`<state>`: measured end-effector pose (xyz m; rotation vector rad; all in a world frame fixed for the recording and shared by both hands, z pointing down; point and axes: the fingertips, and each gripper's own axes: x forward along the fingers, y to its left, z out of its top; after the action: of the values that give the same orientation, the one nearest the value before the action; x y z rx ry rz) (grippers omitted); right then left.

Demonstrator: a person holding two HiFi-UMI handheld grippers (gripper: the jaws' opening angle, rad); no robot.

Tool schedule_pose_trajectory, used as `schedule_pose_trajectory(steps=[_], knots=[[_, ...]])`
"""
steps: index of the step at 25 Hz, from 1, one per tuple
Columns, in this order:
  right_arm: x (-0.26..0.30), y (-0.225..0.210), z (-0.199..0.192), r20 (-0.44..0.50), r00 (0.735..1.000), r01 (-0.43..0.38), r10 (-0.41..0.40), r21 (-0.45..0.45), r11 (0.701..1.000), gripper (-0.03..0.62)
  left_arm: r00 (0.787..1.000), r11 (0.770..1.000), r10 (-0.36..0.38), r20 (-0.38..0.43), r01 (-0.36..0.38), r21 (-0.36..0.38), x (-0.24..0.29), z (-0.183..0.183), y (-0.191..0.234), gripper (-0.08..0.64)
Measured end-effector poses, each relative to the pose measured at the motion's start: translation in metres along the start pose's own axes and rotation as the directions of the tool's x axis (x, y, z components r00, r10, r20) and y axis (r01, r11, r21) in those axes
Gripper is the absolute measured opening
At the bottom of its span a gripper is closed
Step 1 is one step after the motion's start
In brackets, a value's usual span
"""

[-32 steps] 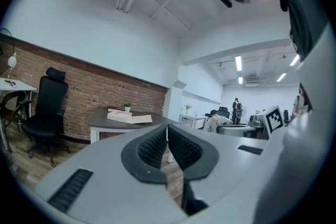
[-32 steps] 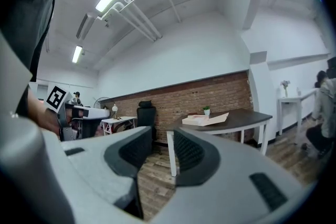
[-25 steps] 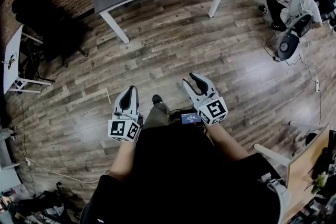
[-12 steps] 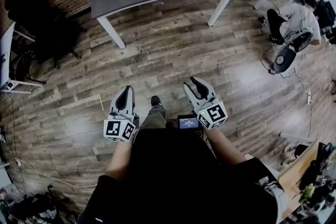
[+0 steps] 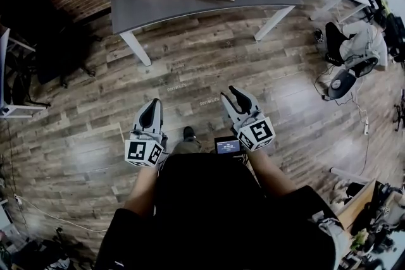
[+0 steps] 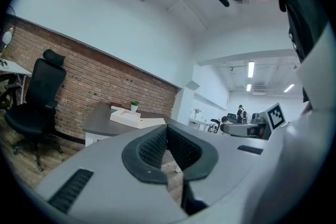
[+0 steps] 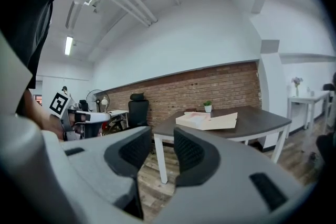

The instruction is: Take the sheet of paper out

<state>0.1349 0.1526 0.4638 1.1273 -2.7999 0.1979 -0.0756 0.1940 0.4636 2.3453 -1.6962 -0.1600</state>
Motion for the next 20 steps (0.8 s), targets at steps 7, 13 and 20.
schedule_pose_trajectory(steps=[7, 13, 20], knots=[[0.048, -0.021, 0.018, 0.003, 0.999, 0.034, -0.034, -0.004, 0.999, 0.135, 1.0, 1.0, -0.018, 0.012, 0.018, -0.023, 0.042, 0.012, 0.042, -0.005], [0.076, -0.055, 0.03, 0.004, 0.998, 0.056, -0.056, -0.014, 0.998, 0.135, 0.999, 0.998, -0.032, 0.027, 0.033, -0.045, 0.086, 0.021, 0.056, -0.005], [0.141, -0.098, 0.037, 0.013, 1.0, 0.002, -0.002, 0.012, 1.0, 0.135, 1.0, 1.0, 0.001, 0.017, 0.0, -0.031, 0.148, 0.034, 0.085, -0.005]])
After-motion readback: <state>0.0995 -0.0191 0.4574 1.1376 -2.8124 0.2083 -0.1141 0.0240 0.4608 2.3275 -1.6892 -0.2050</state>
